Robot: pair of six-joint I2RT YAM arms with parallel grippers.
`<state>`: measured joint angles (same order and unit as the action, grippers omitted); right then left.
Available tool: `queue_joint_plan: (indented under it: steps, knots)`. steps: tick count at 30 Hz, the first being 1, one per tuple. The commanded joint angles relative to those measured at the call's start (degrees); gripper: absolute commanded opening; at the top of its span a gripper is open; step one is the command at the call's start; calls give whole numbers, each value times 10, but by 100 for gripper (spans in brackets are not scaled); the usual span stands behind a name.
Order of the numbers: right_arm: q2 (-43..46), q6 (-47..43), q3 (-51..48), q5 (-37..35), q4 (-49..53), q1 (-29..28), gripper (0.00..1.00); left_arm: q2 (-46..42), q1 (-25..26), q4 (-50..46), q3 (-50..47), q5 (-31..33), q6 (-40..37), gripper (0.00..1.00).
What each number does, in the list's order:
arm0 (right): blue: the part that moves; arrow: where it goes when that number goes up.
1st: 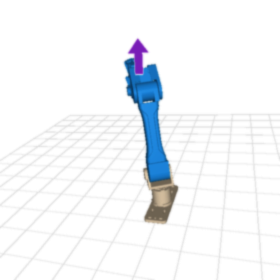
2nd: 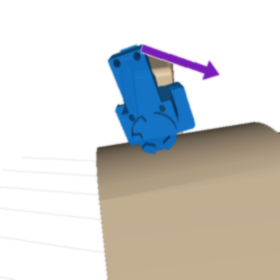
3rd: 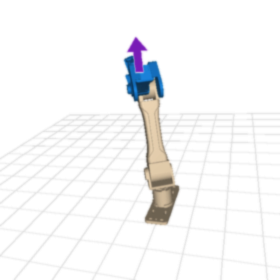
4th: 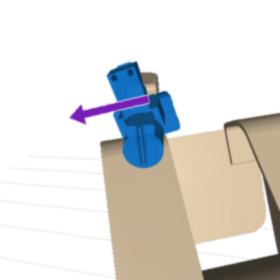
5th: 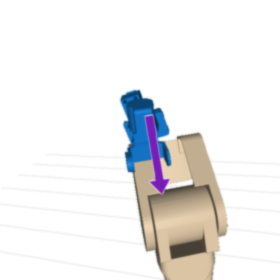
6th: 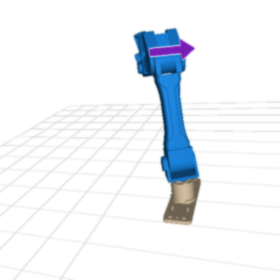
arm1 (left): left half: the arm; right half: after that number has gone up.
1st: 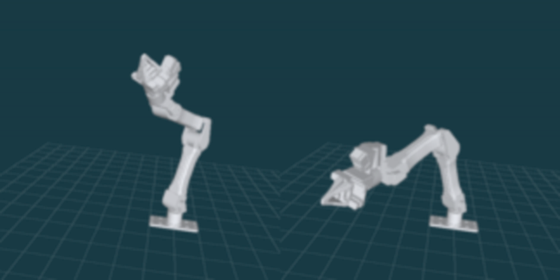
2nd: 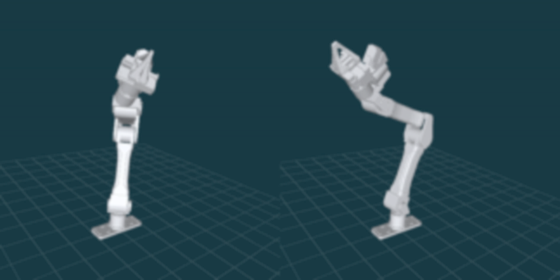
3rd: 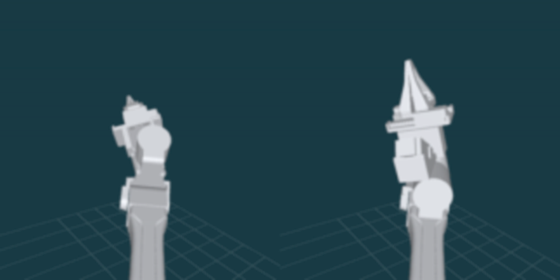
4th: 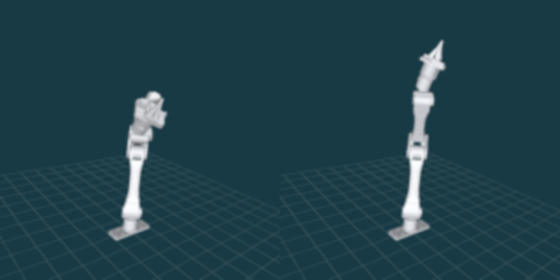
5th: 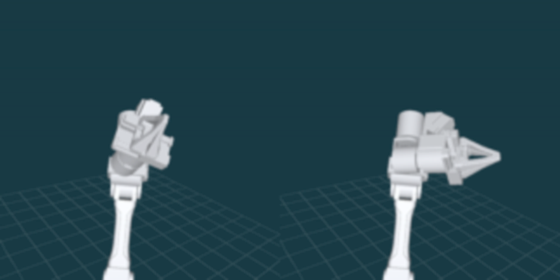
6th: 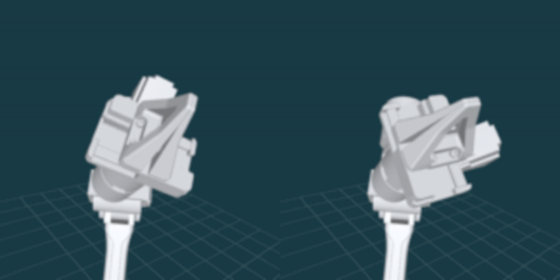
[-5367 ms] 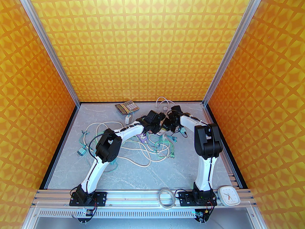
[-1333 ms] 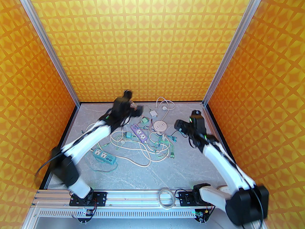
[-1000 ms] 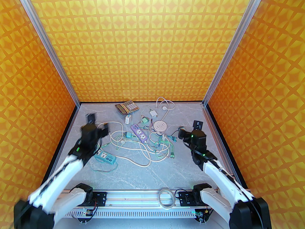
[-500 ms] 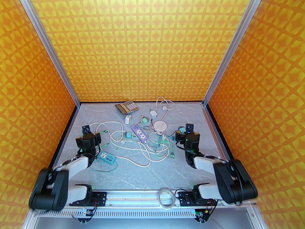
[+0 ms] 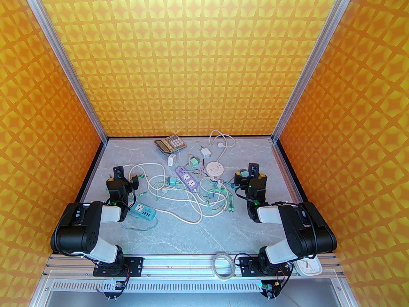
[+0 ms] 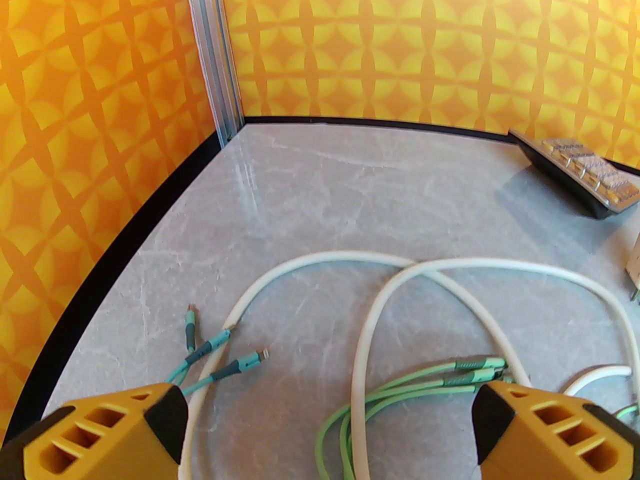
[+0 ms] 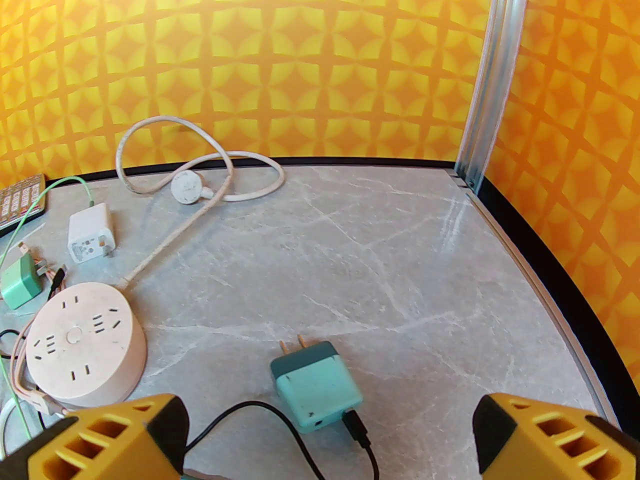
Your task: Pull the plug off the socket
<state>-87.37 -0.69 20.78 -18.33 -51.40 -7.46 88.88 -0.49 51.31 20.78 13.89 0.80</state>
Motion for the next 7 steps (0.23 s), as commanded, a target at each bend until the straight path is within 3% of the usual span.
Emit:
queue_joint_plan:
  steps: [1, 7]
  knots:
    - [5, 7, 3, -14, 7, 2, 99, -1, -4, 17, 1, -19, -3, 99]
    - [3, 7, 5, -12, 10, 2, 98, 0, -4, 21, 1, -19, -3, 99]
